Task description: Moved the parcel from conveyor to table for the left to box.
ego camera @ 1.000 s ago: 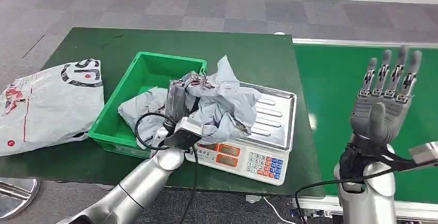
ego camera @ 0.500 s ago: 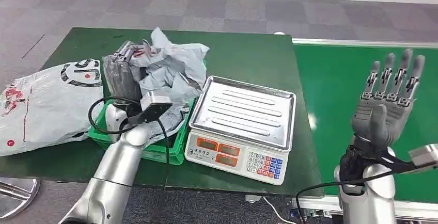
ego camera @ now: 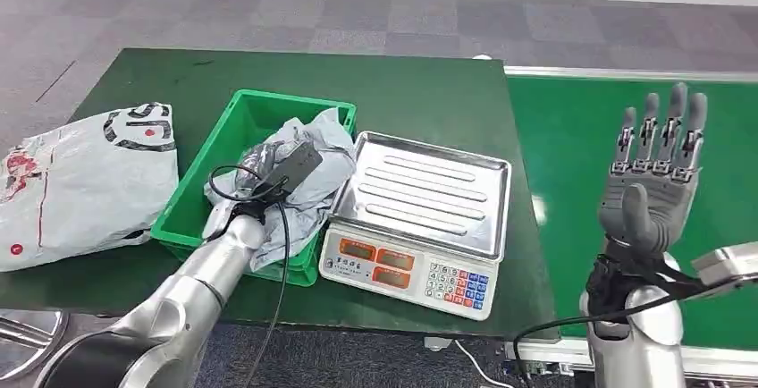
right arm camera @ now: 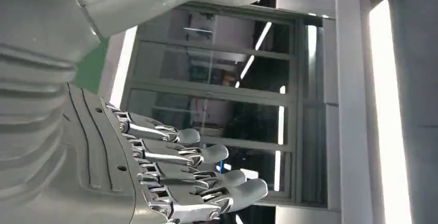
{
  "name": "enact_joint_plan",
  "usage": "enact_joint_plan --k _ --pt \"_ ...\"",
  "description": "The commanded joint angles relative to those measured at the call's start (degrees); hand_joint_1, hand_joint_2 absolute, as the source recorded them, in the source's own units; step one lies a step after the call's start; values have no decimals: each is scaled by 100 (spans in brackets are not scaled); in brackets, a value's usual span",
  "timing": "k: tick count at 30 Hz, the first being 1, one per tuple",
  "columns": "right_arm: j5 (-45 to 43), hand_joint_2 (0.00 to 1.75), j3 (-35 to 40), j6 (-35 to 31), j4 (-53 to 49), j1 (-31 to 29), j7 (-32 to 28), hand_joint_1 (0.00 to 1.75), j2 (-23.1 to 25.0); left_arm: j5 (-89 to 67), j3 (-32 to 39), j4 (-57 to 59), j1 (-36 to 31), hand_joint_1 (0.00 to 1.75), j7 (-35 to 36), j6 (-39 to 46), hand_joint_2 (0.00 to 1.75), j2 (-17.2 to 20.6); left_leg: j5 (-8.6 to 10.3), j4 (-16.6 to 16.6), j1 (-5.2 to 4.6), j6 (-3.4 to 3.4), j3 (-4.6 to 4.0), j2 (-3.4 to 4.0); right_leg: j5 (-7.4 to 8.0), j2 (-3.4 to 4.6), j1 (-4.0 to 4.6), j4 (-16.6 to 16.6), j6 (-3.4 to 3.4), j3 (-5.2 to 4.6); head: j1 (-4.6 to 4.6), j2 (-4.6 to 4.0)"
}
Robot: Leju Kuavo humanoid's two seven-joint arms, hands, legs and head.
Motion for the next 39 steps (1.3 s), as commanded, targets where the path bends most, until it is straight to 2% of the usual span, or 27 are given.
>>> enact_joint_plan --k 1,2,4,5,8,9,10,11,12,13,14,17,22,26,39 --pt "116 175 -222 47 107 83 90 0 290 904 803 633 -209 175 -721 382 175 243 -7 -3 12 -20 18 6 0 24 7 -7 -4 16 0 0" --pt "132 175 -224 32 110 101 109 0 301 977 862 624 -217 2 -758 390 175 257 -5 -2 8 -15 12 5 -1 19 4 -4 -5 8 0 0" --pt "183 175 -227 -7 110 159 155 0 328 1173 1034 498 -178 0 -1129 900 175 242 -4 -3 12 -20 14 -1 -2 18 8 -7 -7 11 2 0" --pt "198 175 -217 -15 126 196 180 0 337 1468 1245 341 -137 0 -1557 1078 175 211 -3 -2 9 -14 9 1 -3 14 6 -3 -7 5 0 0" --pt "195 175 -215 -15 159 202 180 0 332 1707 1387 211 -113 0 -1798 1062 175 171 -4 -2 14 -17 8 0 -2 15 9 -6 -8 5 0 0" --pt "226 175 -189 -19 243 150 200 0 298 2357 1584 -75 -56 0 -2478 790 175 85 -5 -3 17 -21 14 -2 -2 17 11 -9 -8 12 0 0" --pt "239 175 -188 -19 295 111 209 0 287 2520 1564 -240 -37 0 -2544 539 0 44 -4 -1 12 -16 9 -3 -4 11 7 -3 -7 6 0 0" --pt "244 175 -193 -18 329 72 209 0 275 2663 1478 -435 -4 0 -2528 204 0 -4 -2 1 11 -11 2 0 -1 9 7 -2 -6 0 0 0" --pt "227 175 -223 35 361 -7 236 0 250 3047 1163 -1009 140 0 -2506 -779 0 -49 -5 1 18 -20 9 -5 -3 14 12 -8 -6 10 0 0" --pt "37 175 -271 196 369 -53 336 0 232 3173 853 -1379 224 0 -2467 -1171 0 -68 -3 4 14 -15 1 -6 -3 9 9 -3 -5 2 0 0" --pt "-44 175 -401 300 344 -95 428 0 254 3299 513 -1894 356 0 -2171 -1366 0 -110 -2 4 12 -12 -2 -4 -2 7 8 -2 -5 -2 0 0" --pt "-271 175 -717 614 326 -23 656 0 320 3743 -263 -2758 665 0 -2055 -1982 0 -73 -3 7 16 -16 -2 -24 -6 -6 9 -3 -3 6 0 0" --pt "46 175 -806 876 612 -24 665 0 450 4463 -1058 -3536 1101 0 -2002 -3108 0 84 -7 -7 13 -18 16 -16 -4 2 7 -17 -3 24 0 0" --pt "86 175 -734 877 910 -105 583 0 294 4490 -1136 -3957 1259 0 -1993 -3088 0 138 -6 -2 7 -12 6 -5 -1 6 5 -10 -4 10 0 0" --pt "84 175 -736 880 911 -109 576 0 274 4504 -1126 -3961 1254 0 -1973 -3087 0 165 -5 -2 9 -11 6 -8 -3 2 5 -8 -3 9 0 0"
